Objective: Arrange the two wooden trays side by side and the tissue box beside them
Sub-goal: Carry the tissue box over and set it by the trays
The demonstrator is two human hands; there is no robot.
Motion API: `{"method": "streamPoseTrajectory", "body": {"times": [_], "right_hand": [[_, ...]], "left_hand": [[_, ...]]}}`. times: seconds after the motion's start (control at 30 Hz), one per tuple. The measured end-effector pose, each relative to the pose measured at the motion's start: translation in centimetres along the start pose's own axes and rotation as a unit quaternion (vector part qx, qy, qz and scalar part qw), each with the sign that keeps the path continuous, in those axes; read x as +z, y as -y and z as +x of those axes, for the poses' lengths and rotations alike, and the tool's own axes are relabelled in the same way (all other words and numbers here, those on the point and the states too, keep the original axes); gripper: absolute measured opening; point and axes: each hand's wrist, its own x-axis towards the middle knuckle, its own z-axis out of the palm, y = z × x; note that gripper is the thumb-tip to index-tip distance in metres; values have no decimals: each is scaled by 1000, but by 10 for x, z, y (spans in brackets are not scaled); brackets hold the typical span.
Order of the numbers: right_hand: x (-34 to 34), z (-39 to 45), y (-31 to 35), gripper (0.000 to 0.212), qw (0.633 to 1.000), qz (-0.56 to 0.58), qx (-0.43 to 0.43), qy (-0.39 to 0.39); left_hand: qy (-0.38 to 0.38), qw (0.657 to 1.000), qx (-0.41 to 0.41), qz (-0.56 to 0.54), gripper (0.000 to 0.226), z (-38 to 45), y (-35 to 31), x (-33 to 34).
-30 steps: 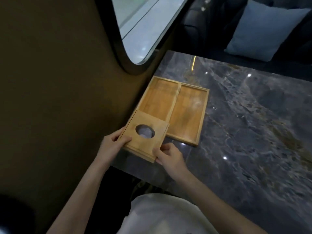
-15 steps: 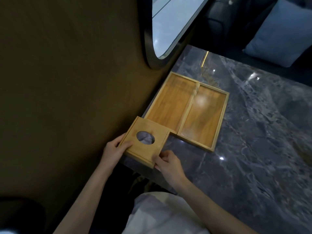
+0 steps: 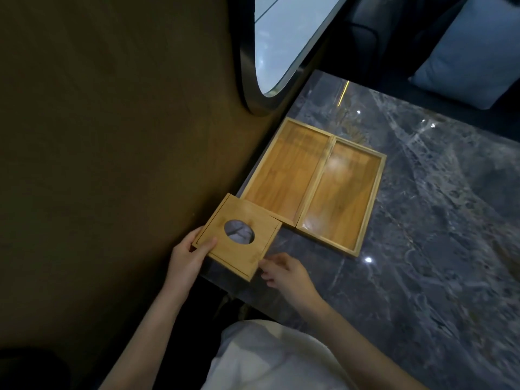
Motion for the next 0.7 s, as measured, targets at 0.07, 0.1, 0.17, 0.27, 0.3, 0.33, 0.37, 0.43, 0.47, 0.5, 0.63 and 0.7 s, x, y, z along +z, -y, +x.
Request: {"method": "streamPoseTrajectory", "body": {"times": [0.07, 0.1, 0.17, 0.27, 0.3, 0.33, 0.37, 0.43, 0.47, 0.5, 0.63, 0.7], "right_hand": [[-12, 6, 9, 7, 1000, 14, 1, -18], [-19, 9, 15, 6, 999, 16, -7, -35], [-33, 15, 29, 9, 997, 19, -34, -61], [-46, 21, 50, 15, 995, -11, -80, -59], [-47, 23, 56, 22, 994, -42, -93, -46], [-46, 25, 61, 29, 992, -72, -102, -28], [-44, 27, 64, 34, 989, -97, -108, -6], [-37, 29, 65, 40, 983, -141, -111, 31], [-34, 30, 65, 39, 979, -165, -114, 43], [-30, 30, 65, 37, 974, -188, -121, 50], [-26, 32, 64, 32, 964, -216, -151, 37], [-27, 33, 66, 32, 962, -217, -158, 42]], "left_hand": [[-27, 1000, -5, -12, 47, -2, 5, 0], [-45, 999, -8, -21, 48, -4, 8, -1], [-82, 995, -22, -58, 55, -7, 13, -1], [-88, 978, -81, -173, 58, -15, 18, 3], [-71, 970, -105, -206, 54, -17, 18, 6], [-51, 965, -122, -228, 48, -20, 18, 10], [-31, 962, -127, -239, 43, -23, 17, 15], [-7, 961, -115, -251, 39, -28, 17, 23], [-6, 962, -107, -252, 39, -29, 17, 26], [-10, 962, -100, -253, 40, -29, 17, 28], [-35, 960, -86, -265, 41, -28, 17, 29], [-36, 960, -80, -264, 40, -28, 16, 28]]}}
